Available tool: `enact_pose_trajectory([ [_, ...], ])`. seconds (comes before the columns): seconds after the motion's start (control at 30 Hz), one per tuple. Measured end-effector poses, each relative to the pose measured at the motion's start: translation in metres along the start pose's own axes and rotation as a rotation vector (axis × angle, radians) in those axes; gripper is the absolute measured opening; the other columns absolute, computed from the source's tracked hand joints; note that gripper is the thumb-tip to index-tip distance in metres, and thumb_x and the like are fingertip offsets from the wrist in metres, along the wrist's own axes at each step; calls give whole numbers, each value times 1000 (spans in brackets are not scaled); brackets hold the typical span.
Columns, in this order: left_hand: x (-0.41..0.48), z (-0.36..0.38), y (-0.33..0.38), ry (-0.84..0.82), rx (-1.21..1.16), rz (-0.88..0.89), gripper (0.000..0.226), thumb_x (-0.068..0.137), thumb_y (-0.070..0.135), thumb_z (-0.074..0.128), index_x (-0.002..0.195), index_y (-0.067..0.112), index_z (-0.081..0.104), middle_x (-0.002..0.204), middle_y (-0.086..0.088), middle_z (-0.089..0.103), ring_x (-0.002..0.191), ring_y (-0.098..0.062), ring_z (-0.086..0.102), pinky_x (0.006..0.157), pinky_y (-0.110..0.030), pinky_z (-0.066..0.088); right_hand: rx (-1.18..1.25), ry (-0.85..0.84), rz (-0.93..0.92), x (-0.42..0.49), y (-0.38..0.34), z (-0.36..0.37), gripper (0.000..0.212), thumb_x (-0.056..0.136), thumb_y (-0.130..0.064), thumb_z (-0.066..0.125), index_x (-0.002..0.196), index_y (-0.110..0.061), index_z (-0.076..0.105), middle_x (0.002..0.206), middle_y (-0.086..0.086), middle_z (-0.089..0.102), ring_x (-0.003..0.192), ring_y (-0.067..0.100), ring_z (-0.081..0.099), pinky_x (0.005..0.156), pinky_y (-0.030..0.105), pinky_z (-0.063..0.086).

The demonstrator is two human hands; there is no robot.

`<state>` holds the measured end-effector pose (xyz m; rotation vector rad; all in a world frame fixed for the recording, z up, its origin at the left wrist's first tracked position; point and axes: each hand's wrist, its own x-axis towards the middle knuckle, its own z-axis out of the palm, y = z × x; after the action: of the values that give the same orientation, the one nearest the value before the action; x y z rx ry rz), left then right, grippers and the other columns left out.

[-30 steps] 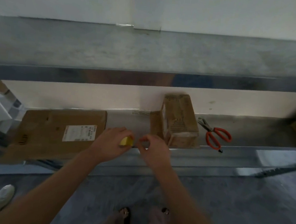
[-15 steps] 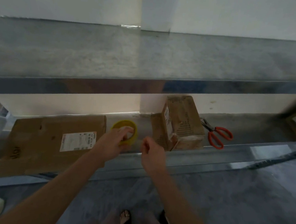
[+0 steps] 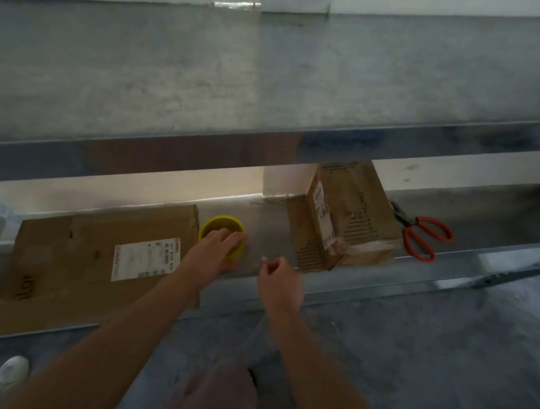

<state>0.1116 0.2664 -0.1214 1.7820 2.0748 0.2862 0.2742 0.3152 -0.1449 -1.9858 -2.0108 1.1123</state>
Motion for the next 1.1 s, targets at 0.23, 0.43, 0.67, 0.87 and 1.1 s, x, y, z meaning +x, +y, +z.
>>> enact_pose_trajectory([
  [0.23, -16, -2, 11, 102, 213, 57, 60, 89, 45, 59, 141, 17, 46, 144, -11, 42, 137, -36, 32, 112, -48, 30, -66, 11, -161, -17, 12, -25, 25, 91, -45, 58, 99, -25, 45, 92, 2, 68, 91, 29, 66, 68, 32, 41],
  [0.43, -30, -3, 86, 195, 51, 85, 65, 93, 47, 29, 148, 12, 34, 155, -5, 31, 146, -27, 17, 118, -45, 20, -186, 412, -770, -58, 42, -91, 19, 87, -32, 57, 102, -22, 62, 102, -3, 64, 95, 19, 57, 78, 34, 51],
  [0.67, -16, 30, 176, 242, -27, 36, 66, 94, 58, 12, 150, 26, -2, 157, 10, -3, 146, -12, -14, 120, -33, -3, -406, 445, -715, -23, 93, -192, 55, 96, -36, 40, 149, -19, 41, 156, 9, 36, 147, 30, 26, 117, 53, 26],
  [0.87, 3, 44, 206, 302, -132, -186, 63, 99, 51, 24, 153, 23, 5, 160, 8, 3, 144, -7, -13, 118, -27, -6, -423, 322, -673, 26, 114, -231, 57, 99, -39, 35, 152, -18, 34, 156, 7, 36, 147, 28, 27, 119, 50, 25],
  [1.1, 24, 56, 240, 396, -369, -401, 59, 100, 30, 46, 151, 12, 23, 159, -3, 19, 148, -17, 9, 120, -32, 12, -100, -82, -582, 51, 109, -223, 67, 100, -32, 48, 157, -22, 15, 148, 4, 46, 128, 25, 50, 107, 41, 42],
])
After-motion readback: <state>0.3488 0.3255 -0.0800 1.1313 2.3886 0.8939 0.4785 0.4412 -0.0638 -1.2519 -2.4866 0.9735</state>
